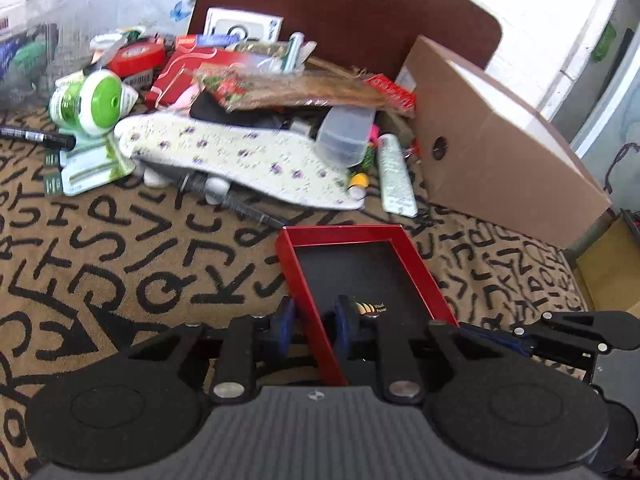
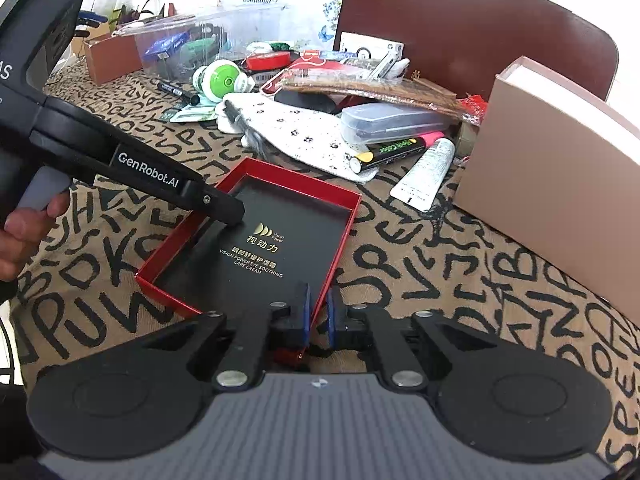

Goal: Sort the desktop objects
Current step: 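Lift the red-framed box and carry it over the cardboard box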

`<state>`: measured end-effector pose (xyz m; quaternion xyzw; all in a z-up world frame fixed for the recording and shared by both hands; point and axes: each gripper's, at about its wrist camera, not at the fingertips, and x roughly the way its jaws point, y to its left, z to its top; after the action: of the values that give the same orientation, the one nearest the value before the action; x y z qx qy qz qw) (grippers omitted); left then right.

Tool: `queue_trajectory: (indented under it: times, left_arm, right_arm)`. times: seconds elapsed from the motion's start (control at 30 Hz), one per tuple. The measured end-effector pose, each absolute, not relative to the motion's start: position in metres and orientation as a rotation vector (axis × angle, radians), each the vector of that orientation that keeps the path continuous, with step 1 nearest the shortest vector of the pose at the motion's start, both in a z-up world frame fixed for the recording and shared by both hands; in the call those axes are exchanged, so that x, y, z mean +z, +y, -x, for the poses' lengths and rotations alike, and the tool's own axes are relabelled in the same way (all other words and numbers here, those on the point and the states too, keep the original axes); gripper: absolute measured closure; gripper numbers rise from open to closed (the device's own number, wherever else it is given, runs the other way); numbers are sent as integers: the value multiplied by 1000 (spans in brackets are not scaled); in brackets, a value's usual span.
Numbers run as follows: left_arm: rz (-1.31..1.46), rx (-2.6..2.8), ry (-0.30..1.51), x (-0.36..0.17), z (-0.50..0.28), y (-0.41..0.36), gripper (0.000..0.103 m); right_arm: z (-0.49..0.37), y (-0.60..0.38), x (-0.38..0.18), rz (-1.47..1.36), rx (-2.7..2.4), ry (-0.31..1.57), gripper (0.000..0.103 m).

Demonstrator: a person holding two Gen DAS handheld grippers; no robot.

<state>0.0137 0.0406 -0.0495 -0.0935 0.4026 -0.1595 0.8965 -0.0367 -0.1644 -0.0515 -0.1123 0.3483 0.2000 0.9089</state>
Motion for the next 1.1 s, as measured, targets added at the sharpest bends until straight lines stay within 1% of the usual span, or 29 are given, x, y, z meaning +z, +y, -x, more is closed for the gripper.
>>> queue_trajectory:
  times: [0.23,0.4,0.57,0.73,0.93,1.1]
  left_arm:
    - [181,-422,700,-5,-15,11,86]
    - [173,-490,602,32,-31,-18,86]
    - [145,-539,543,60,-52,-51,86]
    - [143,-577,542,73,-88,-91,86]
    - [123,-635,554,87,-132,-150,86]
    - [95,-654,611,74,-164,-197,86]
  right_arm:
    - [53,-193,-17,213,326,607,99]
    - [53,-219,13,197,242,494,99]
    - [42,-248,34,195,172,423,99]
    - [19,-284,52,199,108,379,99]
    - [-19,-331,66,266,16,401,99]
    - [-55,-366,59,282,-35,466,99]
